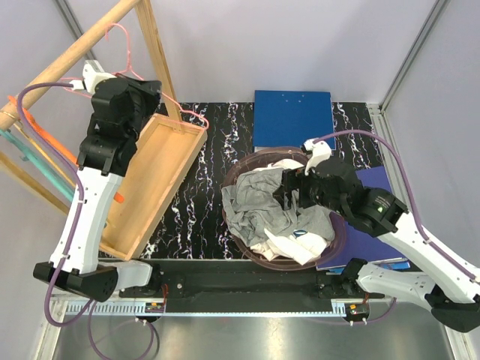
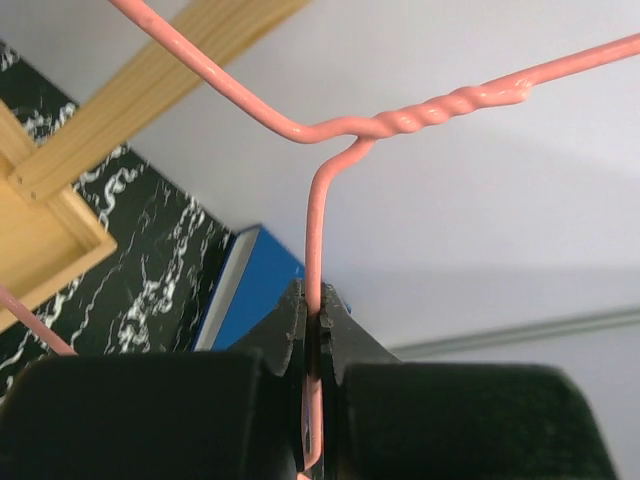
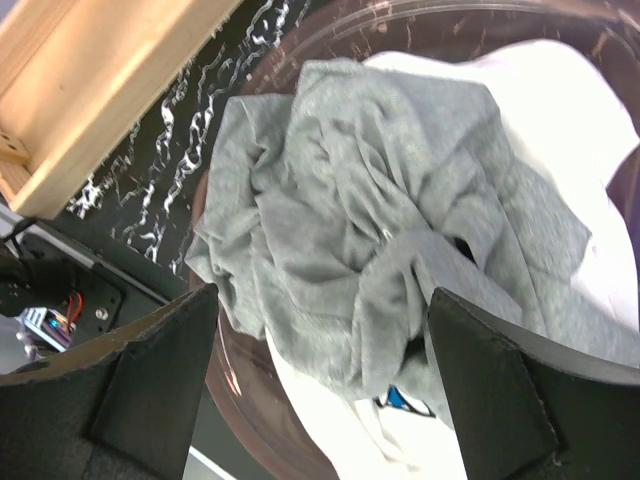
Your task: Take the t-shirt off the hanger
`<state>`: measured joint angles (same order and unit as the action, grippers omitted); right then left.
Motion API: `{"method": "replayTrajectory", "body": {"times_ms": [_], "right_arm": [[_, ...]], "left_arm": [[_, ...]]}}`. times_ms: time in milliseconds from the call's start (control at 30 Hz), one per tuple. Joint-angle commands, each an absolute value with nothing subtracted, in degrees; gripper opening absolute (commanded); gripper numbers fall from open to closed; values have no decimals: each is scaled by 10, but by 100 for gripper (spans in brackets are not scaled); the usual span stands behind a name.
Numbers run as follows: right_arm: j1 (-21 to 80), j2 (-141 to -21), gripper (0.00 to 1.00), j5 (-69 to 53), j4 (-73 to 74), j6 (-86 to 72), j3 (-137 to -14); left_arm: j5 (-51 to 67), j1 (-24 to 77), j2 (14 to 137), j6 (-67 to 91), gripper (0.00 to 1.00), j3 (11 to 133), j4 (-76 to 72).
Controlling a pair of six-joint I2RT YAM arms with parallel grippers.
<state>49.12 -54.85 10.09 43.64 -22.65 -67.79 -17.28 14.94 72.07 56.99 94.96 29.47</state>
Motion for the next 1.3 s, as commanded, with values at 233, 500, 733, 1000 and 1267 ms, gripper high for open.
{"method": "replayTrajectory", "body": {"times_ms": [233,500,733,1000,1267], "right_arm": [[490,-490,94,132,468,-236,-667],[490,-483,95,141,470,-229,-669],[490,-490,95,145,468,-223,-663],[490,-488,95,140,464,-224,-651],[490,-485,95,131,460,-229,-643]], "left_arm": [[-319,120,754,598,0,1033,243],[-311,91,782,639,0,1044,261],[-299,90,779,650,0,1013,262],[-297,90,762,664,0,974,260],[-276,90,743,654,25,951,250]]}}
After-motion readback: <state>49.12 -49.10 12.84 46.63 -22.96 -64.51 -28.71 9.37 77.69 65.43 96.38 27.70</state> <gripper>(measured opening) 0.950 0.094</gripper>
